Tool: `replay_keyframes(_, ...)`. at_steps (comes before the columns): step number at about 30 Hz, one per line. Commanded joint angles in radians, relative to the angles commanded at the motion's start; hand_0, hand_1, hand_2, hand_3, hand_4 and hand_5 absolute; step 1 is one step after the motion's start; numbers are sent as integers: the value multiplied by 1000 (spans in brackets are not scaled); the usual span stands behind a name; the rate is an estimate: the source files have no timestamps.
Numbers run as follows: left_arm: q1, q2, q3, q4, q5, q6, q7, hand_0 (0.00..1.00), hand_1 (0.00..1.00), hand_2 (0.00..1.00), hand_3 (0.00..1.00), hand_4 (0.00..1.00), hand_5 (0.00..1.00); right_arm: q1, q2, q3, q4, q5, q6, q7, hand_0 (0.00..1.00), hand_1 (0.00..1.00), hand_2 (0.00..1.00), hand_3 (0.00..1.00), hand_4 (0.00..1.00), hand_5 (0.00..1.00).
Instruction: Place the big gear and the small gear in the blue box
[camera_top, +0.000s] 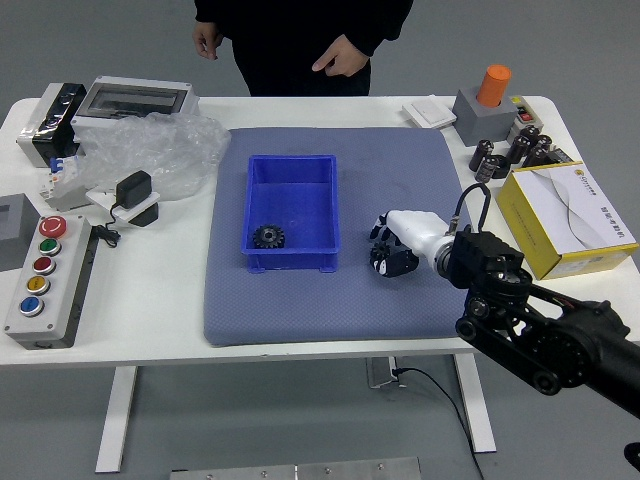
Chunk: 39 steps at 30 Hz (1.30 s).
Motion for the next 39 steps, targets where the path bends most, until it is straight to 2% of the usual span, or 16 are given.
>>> replay_keyframes(16, 2, -4, 2, 0, -1, 1, 0, 727, 677, 686, 694, 416, 8, -24, 11, -1, -9, -36, -30, 16, 695, 589, 664, 656, 638, 236)
replay_keyframes(17, 2, -4, 2, 0, -2, 1, 0, 727, 678, 686, 693, 418, 8, -26, 11, -1, -10, -40, -33, 18, 712, 569, 617, 619, 590, 210)
replay_keyframes(27, 2, -5, 3, 0, -1, 1, -1, 727, 677, 686, 692, 418, 9, -39, 14, 0, -16, -80, -79, 41, 713, 547, 581, 583, 560, 188)
replay_keyframes(28, 2, -5, 3, 0, -1, 1, -1, 727, 676, 686, 691, 418, 10, -40, 15, 0, -17, -84, -83, 43, 715, 535, 545, 560, 516, 130)
replay_keyframes(39, 2, -7, 4, 0, -1, 2, -1, 727, 676, 687, 691, 419, 9, -52, 17, 2, -21, -104, -104, 54, 710, 526, 525, 548, 507, 116)
